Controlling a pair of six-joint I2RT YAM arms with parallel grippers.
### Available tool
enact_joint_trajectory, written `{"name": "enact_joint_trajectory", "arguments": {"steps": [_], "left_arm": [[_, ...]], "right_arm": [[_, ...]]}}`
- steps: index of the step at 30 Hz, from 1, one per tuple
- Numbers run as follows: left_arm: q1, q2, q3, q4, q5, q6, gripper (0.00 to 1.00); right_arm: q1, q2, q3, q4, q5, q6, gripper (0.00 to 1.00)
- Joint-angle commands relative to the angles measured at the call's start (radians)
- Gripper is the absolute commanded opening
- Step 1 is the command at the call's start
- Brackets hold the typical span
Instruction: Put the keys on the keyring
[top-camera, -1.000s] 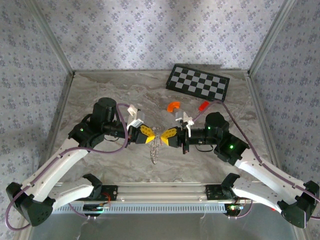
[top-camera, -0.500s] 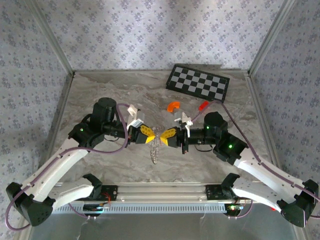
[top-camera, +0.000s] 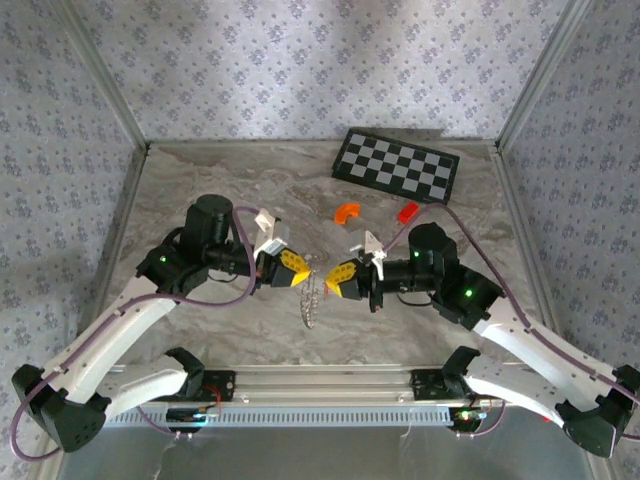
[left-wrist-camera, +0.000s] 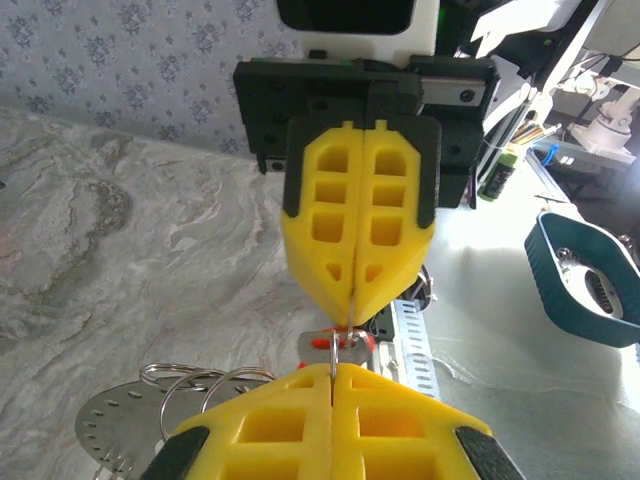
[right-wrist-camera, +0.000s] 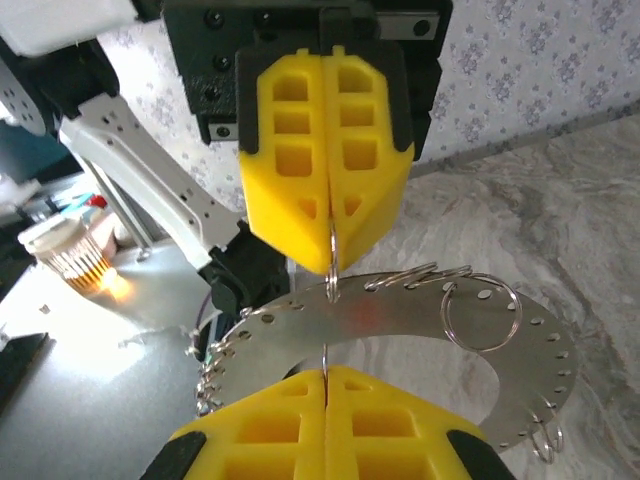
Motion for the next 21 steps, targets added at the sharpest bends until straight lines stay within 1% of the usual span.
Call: {"name": "enact_joint_trajectory", "arguments": {"steps": [1,3,5,8,13,17,21], "left_arm": [[-0.008,0.003,0.045,0.002,-0.078,0.043,0.0],[-0.021,0.014,0.06,-0.029,-0.154,0.088,0.0],[-0.037,0.021,0.071,-0.053,-0.179,0.13,0.0],[-0.044,0.028,0.064,-0.05,-0.215,0.176,0.0],[-0.058,0.037,0.053,-0.082,-0.229,0.238,0.0],[-0.093,0.034,0.048,-0.126,-0.25,0.281,0.0],[-0.109,0.029,0.047,-0.136,-0.244,0.286,0.0]], "right_arm": [[-0.019,0.004,0.095,-0.221,-0.04,-0.203,0.0],[-0.045,0.01,0.125,-0.273,-0.049,-0.246,0.0],[-0.07,0.009,0.141,-0.288,-0.061,-0.269,0.0],[-0.085,0.017,0.148,-0.262,-0.037,-0.289,0.0],[-0.084,0.025,0.114,-0.211,0.048,-0.311,0.0],[-0.076,0.016,0.086,-0.149,0.071,-0.308,0.0],[-0.063,0.031,0.087,-0.151,0.09,-0.311,0.0]]}}
